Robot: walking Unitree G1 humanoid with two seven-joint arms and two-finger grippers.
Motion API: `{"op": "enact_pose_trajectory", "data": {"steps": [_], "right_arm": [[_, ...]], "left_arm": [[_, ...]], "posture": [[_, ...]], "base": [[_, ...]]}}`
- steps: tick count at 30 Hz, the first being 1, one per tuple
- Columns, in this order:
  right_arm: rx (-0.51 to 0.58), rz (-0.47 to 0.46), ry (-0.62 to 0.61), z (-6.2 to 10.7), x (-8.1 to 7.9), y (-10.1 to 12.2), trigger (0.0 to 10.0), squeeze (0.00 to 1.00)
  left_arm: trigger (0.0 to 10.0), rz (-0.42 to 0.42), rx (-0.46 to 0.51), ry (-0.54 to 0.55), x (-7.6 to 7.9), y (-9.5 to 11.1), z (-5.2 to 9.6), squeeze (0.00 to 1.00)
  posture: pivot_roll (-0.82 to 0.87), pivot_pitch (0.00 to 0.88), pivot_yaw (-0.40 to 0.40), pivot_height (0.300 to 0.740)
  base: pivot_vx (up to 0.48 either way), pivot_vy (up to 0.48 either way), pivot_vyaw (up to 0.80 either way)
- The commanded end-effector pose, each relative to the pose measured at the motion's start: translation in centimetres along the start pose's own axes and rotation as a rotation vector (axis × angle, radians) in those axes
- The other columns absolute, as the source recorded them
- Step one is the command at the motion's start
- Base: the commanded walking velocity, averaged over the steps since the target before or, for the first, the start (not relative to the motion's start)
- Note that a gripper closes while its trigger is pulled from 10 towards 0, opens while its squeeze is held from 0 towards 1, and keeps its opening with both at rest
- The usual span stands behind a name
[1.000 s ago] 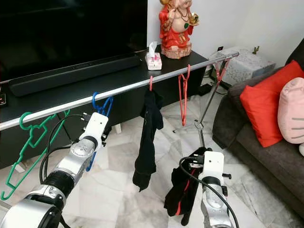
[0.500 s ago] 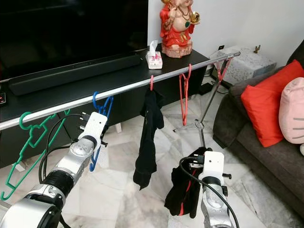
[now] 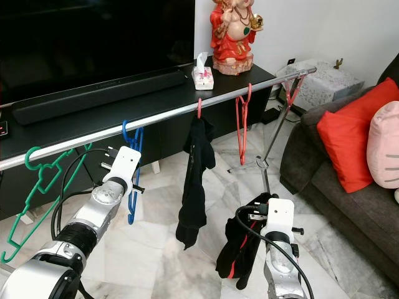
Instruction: Hang hanger
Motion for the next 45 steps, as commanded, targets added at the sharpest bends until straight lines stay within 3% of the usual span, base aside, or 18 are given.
{"op": "enact_pose_trajectory", "data": {"steps": [1, 7, 8, 9, 10, 11, 13, 14, 15, 24, 25, 26, 28, 45], "right_arm": [[0.015, -0.006, -0.004, -0.3, 0.3, 0.6, 10.0, 0.0], [0.013, -0.003, 0.001, -0.3, 0.2, 0.5, 10.0, 0.0], [0.013, -0.003, 0.003, -0.3, 0.1, 0.5, 10.0, 0.0], [0.013, -0.003, 0.003, -0.3, 0.1, 0.5, 10.0, 0.0], [0.013, -0.003, 0.004, -0.3, 0.1, 0.5, 10.0, 0.0], [0.012, -0.003, 0.004, -0.3, 0.1, 0.5, 10.0, 0.0], [0.012, -0.003, 0.004, -0.3, 0.1, 0.5, 10.0, 0.0], [0.012, -0.003, 0.004, -0.3, 0.1, 0.5, 10.0, 0.0], [0.012, -0.003, 0.004, -0.3, 0.1, 0.5, 10.0, 0.0], [0.013, -0.003, 0.006, -0.3, 0.1, 0.6, 10.0, 0.0], [0.013, -0.002, 0.006, -0.3, 0.1, 0.6, 10.0, 0.0], [0.013, -0.002, 0.006, -0.3, 0.1, 0.6, 10.0, 0.0], [0.014, -0.002, 0.005, -0.3, 0.1, 0.6, 10.0, 0.0], [0.018, 0.006, -0.003, -0.6, 0.8, 0.9, 10.0, 0.0]], "left_arm": [[0.0, -0.014, -0.045, 0.026, -0.5, -1.0, 0.0, 0.0], [0.0, -0.021, -0.069, 0.03, -0.5, -1.7, 0.2, 0.0], [0.7, -0.024, -0.07, 0.029, -0.4, -1.7, 0.2, 0.0], [2.7, -0.029, -0.068, 0.027, -0.4, -1.7, 0.2, 0.0], [2.7, -0.032, -0.067, 0.026, -0.4, -1.7, 0.2, 0.0], [10.0, -0.034, -0.066, 0.026, -0.4, -1.7, 0.2, 0.0], [10.0, -0.033, -0.066, 0.023, -0.3, -1.7, 0.2, 0.0], [10.0, -0.033, -0.066, 0.021, -0.3, -1.7, 0.2, 0.07], [10.0, -0.034, -0.064, 0.02, -0.3, -1.7, 0.2, 1.0], [10.0, -0.031, -0.046, 0.026, -0.5, -1.2, 0.1, 1.0], [10.0, -0.029, -0.044, 0.027, -0.4, -1.1, 0.1, 0.88], [10.0, -0.03, -0.04, 0.025, -0.4, -1.0, 0.1, 0.05], [10.0, -0.032, -0.037, 0.02, -0.3, -0.9, 0.0, 0.0], [10.0, -0.05, -0.047, 0.061, 0.5, 0.1, -0.7, 0.0]], "posture": [[-0.09, 0.0, -0.045, 0.74], [-0.08, 0.0, -0.047, 0.74], [-0.08, 0.0, -0.047, 0.74], [-0.08, 0.0, -0.047, 0.74], [-0.08, 0.0, -0.047, 0.74], [-0.08, 0.0, -0.047, 0.74], [-0.08, 0.0, -0.047, 0.74], [-0.08, 0.0, -0.047, 0.74], [-0.08, 0.0, -0.047, 0.74], [-0.08, 0.0, -0.055, 0.74], [-0.08, 0.0, -0.055, 0.74], [-0.08, 0.0, -0.055, 0.74], [-0.08, 0.0, -0.055, 0.74], [-0.12, 0.0, -0.064, 0.74]], "base": [[0.0, 0.0, 0.0], [0.0, 0.0, 0.0], [0.0, 0.0, 0.0], [0.0, 0.0, 0.0], [0.0, 0.0, 0.0], [0.0, 0.0, 0.0], [0.0, 0.0, 0.0], [0.0, 0.0, 0.0], [0.0, 0.0, 0.0], [0.0, 0.0, 0.0], [0.0, 0.0, 0.0], [0.0, 0.0, 0.0], [0.0, 0.0, 0.0], [0.0, 0.0, 0.0]]}}
Point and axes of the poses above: a point about 5 cm out from each wrist's last joint towards the gripper, its own z axis pointing back from the gripper into the wrist, its own y axis along the axis of the wrist's last joint, x = y × z, the point moved 3 cm from there along -z, pointing out of the wrist towards the gripper, and after that the axes turned 1 degree about z, right-handed, at the moved point
